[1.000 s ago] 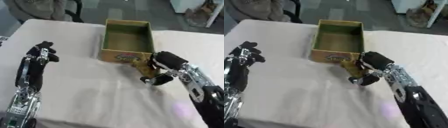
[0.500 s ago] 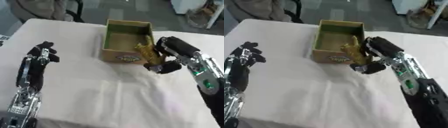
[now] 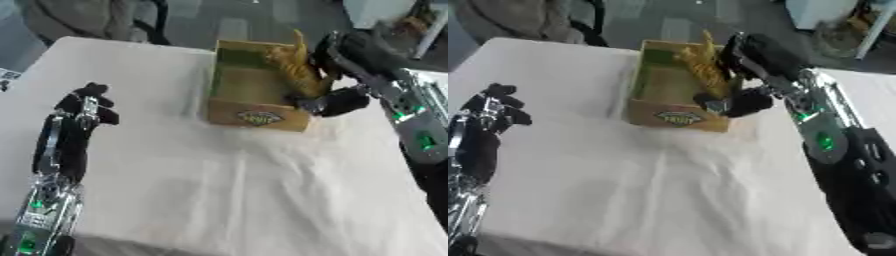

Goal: Pick up objects on the table and place them in the box.

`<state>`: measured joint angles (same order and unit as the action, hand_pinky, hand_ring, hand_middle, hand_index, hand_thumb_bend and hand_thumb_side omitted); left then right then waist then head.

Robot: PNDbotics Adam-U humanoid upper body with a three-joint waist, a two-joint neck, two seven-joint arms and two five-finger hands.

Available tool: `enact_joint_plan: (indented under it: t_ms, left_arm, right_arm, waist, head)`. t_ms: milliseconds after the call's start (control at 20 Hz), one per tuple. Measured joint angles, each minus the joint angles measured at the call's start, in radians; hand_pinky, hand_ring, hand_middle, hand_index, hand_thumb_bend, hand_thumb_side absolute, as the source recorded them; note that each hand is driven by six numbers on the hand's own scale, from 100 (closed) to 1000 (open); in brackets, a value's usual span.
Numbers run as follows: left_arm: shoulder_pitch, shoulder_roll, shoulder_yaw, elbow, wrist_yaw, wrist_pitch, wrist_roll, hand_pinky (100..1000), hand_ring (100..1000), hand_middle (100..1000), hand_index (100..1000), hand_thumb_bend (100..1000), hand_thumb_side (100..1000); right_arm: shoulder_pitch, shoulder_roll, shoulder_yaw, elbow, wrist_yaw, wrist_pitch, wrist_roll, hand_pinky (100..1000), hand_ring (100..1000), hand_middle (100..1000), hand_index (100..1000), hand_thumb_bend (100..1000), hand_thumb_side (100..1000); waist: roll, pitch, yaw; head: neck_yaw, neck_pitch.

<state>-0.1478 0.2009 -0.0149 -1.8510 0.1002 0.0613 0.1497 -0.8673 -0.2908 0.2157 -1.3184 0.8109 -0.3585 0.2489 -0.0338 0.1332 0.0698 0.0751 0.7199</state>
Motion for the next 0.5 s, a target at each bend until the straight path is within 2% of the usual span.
enact_joint_plan:
  t_ms: [250,500]
  left_arm:
    - [0.000,-0.009,-0.010,0.000,0.005,0.001,-0.009,545,483,501,700,163,619]
    - [-0.002,-0.017,-0.020,0.000,0.007,0.003,-0.020,545,484,501,700,161,620]
  right_arm:
    - [-0.076,0.045,-0.019,0.132,0.039,0.014,-0.045,100,216,165,251,100,249]
    - [-0.128,0.102,-0.057,0.300,0.113,0.029,-0.108,152,267,211,296,100,250]
  waist:
    - [0.007,0.000,0.028]
    - [0.015,0.002,0.060]
  head:
    - [-0.013,0.000]
    - [-0.035,-0.002]
